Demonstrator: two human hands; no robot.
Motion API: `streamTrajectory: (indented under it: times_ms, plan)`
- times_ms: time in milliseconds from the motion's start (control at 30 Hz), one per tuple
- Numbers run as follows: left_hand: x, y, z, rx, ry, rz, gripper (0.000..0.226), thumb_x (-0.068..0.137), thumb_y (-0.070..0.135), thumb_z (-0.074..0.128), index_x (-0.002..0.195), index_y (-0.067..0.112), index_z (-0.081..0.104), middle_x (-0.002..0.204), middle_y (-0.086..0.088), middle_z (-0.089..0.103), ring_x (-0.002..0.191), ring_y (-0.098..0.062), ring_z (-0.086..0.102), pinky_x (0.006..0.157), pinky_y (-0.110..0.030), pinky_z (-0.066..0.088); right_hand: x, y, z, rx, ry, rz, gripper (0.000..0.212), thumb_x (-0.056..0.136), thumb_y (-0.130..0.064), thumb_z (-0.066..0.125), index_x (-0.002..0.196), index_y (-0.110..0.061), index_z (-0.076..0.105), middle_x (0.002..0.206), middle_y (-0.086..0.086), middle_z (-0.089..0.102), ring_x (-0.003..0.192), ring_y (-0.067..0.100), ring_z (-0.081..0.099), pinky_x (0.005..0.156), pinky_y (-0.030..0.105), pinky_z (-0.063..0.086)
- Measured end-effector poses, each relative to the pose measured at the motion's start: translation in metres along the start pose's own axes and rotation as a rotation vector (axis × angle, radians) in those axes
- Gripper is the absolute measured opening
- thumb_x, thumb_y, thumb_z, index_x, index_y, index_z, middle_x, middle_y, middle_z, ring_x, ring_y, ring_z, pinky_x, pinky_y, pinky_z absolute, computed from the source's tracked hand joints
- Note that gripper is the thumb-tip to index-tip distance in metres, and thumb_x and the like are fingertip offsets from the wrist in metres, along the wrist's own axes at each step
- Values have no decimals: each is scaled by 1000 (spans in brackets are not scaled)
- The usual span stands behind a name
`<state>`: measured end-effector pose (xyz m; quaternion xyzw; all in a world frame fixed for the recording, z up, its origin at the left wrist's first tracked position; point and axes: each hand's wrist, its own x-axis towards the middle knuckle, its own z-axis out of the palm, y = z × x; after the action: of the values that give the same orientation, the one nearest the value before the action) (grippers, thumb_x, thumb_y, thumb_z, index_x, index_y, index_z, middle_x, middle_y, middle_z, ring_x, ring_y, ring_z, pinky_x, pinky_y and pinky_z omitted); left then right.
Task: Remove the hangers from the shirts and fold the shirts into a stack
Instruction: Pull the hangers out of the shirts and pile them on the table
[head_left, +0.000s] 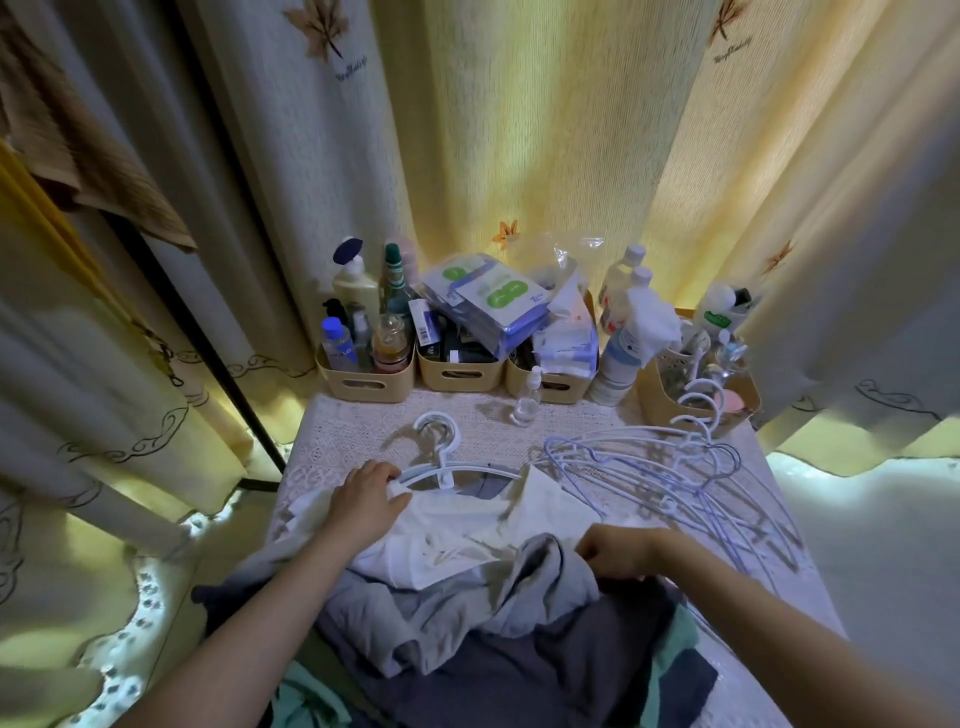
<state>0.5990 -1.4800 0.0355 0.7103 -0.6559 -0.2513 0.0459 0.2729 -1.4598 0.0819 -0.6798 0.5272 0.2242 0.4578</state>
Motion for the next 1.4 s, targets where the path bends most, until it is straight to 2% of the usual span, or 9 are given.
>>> streamTrajectory:
  times_ms: [133,200,300,400,533,733,833,1067,1400]
  plan:
    - [4,10,-8,-135,-48,-10,31,89,46,58,101,18,62,100,-9,59,99,-28,54,81,-35,42,-1,-11,-14,-5,64,-49,24,86,-13,53,64,-15,63,52,-2,54,51,4,42,59,23,39]
    - [3,14,-15,-320,-92,83,28,90,39,61,79,13,60,77,-9,54,76,-25,53,64,-33,36,5,-16,-26,54,425,-128,17,86,-15,62,76,-3,67,68,11,61,65,11,46,66,27,38]
    - [-5,15,-20,-425,-111,197,28,87,36,65,71,16,54,76,-3,46,70,-19,48,63,-30,34,12,-28,-27,45,866,-154,26,87,-26,66,96,-3,62,96,9,58,90,21,49,80,34,41]
    - [-18,13,-17,-425,-92,239,33,80,40,72,69,19,49,77,2,46,69,-13,49,62,-24,36,24,-41,-12,130,729,-79,33,93,-28,55,122,-12,54,122,11,57,113,28,52,94,36,41]
    - [-28,13,-16,-392,10,282,35,78,39,74,71,14,52,77,0,47,70,-17,52,65,-32,40,27,-40,-1,325,657,0,23,97,-21,43,97,-14,65,110,15,66,105,29,58,74,29,36]
    - [-42,22,-20,-419,220,285,29,72,25,82,92,25,60,84,6,51,77,-10,55,68,-33,48,18,-24,-1,342,600,33,31,99,-26,45,118,-14,65,119,8,66,111,25,58,80,26,40]
    - [-47,33,-21,-207,301,345,31,75,17,78,99,26,60,95,7,48,86,-13,55,67,-32,49,17,-20,2,287,608,23,32,99,-25,44,122,-15,63,121,9,65,112,26,57,80,27,40]
    - [-47,56,-18,14,294,374,20,79,3,60,95,13,61,99,-2,55,95,-23,54,76,-32,41,21,-24,10,319,722,93,29,95,-20,46,113,-4,62,114,19,63,105,33,57,82,35,45]
    - [-60,65,-20,90,399,407,25,64,11,83,76,16,62,81,1,60,75,-22,60,55,-30,44,19,-22,16,373,751,123,12,94,-25,50,94,-15,44,108,11,45,76,22,44,68,29,34]
